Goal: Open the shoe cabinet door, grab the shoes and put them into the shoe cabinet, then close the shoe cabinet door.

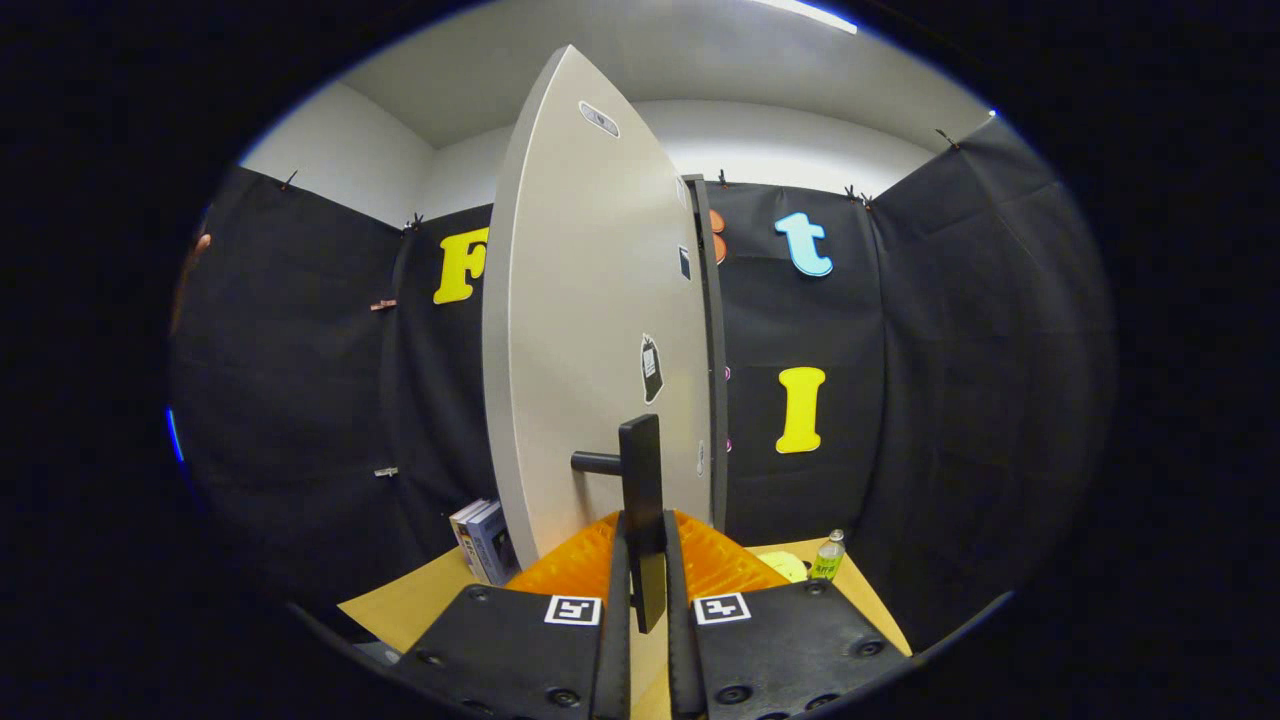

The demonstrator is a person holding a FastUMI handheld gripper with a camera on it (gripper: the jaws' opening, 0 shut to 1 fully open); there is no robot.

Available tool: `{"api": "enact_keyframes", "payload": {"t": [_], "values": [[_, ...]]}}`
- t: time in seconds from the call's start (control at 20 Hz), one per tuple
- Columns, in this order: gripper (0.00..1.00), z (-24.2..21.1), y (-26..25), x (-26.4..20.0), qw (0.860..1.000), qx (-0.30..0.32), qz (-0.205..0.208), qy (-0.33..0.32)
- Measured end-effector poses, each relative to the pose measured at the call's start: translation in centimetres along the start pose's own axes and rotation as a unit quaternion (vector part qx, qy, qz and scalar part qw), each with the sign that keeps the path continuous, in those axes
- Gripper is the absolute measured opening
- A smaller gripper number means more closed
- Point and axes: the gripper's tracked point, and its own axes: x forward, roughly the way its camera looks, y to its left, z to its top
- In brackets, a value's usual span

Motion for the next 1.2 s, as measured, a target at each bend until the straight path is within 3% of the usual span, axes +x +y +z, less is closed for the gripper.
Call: {"api": "enact_keyframes", "payload": {"t": [0.2, 0.3, 0.45, 0.6, 0.7, 0.8, 0.95, 1.0, 1.1, 1.2], "values": [[0.19, 0.4, -3.4, -0.2, 1.0, 0.009, -0.024, -0.001], [0.14, 0.8, -5.3, -0.9, 0.999, 0.007, -0.04, -0.006], [0.14, 1.8, -4.7, -2.1, 0.999, 0.029, -0.021, -0.012], [0.14, 2.4, -4.9, -3.4, 0.999, 0.015, -0.04, -0.009], [0.19, 2.8, -4.6, -4.8, 0.999, 0.01, -0.05, -0.009], [0.27, 2.7, -2.5, -5.8, 0.999, 0.011, -0.034, -0.002], [0.59, 1.3, 1.6, -6.8, 1.0, 0.016, -0.004, 0.016], [0.61, 0.5, 2.9, -6.9, 1.0, 0.019, 0.002, 0.025], [0.75, -2.1, 6.0, -6.4, 0.998, 0.025, 0.014, 0.056], [0.97, -5.3, 8.6, -5.7, 0.995, 0.032, 0.021, 0.097]]}}
